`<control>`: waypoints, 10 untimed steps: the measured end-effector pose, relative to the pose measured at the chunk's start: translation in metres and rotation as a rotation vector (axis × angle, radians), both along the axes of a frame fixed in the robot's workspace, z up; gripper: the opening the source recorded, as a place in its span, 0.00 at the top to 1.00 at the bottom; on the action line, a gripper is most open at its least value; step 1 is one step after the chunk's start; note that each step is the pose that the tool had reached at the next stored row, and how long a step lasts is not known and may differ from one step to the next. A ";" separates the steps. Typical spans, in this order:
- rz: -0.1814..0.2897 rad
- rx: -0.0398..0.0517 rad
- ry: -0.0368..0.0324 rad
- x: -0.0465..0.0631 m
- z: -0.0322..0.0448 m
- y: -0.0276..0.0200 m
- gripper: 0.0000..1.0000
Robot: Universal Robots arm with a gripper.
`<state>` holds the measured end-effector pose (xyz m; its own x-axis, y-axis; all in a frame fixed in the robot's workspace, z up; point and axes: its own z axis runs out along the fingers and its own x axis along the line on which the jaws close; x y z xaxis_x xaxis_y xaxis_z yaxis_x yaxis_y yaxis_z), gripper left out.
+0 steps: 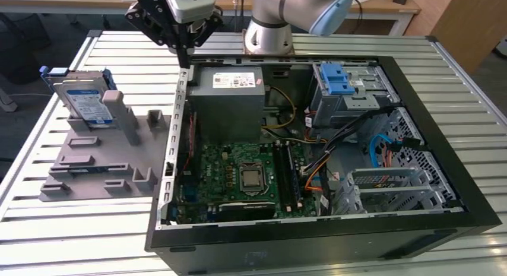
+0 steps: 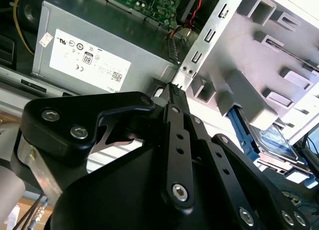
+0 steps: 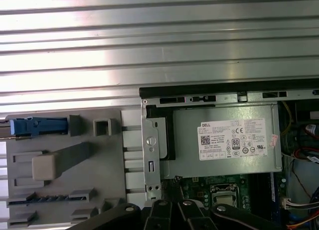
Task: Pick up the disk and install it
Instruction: 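Reach for the disk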
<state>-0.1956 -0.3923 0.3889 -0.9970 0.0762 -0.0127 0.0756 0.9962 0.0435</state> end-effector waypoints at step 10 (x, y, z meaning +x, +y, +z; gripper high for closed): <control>0.000 0.0000 0.0021 -0.010 -0.0008 0.0009 0.89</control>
<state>-0.2053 -0.3914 0.3882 -0.9970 0.0763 -0.0106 0.0757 0.9962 0.0433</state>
